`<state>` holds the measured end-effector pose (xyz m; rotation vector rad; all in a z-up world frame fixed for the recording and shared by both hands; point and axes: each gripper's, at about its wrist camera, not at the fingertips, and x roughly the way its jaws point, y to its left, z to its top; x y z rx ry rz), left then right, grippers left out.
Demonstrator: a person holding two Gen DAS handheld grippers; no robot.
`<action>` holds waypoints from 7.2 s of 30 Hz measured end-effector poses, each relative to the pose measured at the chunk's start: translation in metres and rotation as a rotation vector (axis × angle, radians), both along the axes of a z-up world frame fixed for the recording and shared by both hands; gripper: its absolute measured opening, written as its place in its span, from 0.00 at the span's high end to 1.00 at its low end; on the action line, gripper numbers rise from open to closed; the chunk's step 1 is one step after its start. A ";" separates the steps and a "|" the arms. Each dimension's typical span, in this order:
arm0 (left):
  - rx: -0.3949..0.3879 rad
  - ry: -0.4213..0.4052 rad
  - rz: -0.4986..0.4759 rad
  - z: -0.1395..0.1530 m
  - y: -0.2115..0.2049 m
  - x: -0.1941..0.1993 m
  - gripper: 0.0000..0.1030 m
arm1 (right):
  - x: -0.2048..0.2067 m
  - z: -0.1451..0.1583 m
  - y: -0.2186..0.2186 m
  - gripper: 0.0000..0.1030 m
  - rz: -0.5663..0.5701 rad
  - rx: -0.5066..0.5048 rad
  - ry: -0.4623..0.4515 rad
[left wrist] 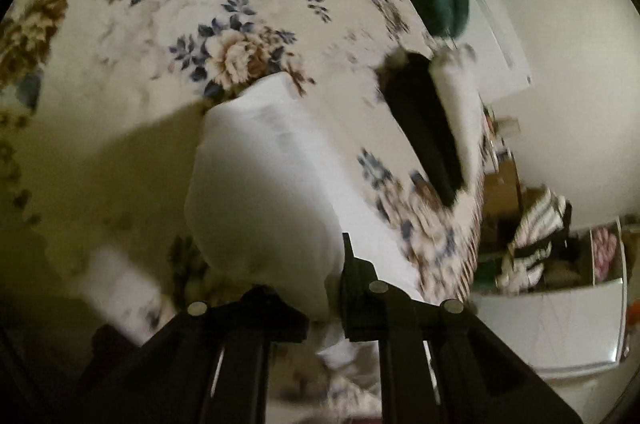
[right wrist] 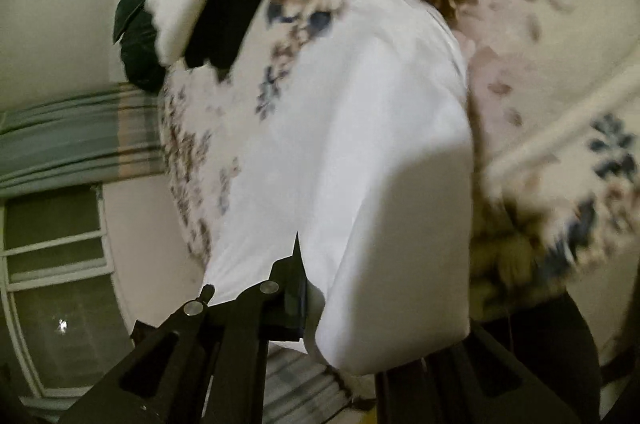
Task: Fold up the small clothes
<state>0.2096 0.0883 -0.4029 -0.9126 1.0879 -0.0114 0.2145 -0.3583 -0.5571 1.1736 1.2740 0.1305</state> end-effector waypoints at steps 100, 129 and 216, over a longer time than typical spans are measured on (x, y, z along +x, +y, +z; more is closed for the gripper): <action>-0.149 0.012 -0.389 -0.175 0.030 0.139 0.43 | 0.093 -0.141 -0.085 0.44 0.236 -0.020 0.004; 0.032 -0.318 -0.498 0.056 0.004 0.222 0.91 | 0.150 0.090 -0.017 0.87 0.218 -0.211 -0.302; 0.793 -0.434 -0.368 0.318 -0.144 0.109 0.10 | 0.058 0.479 0.096 0.00 0.047 -1.163 -0.492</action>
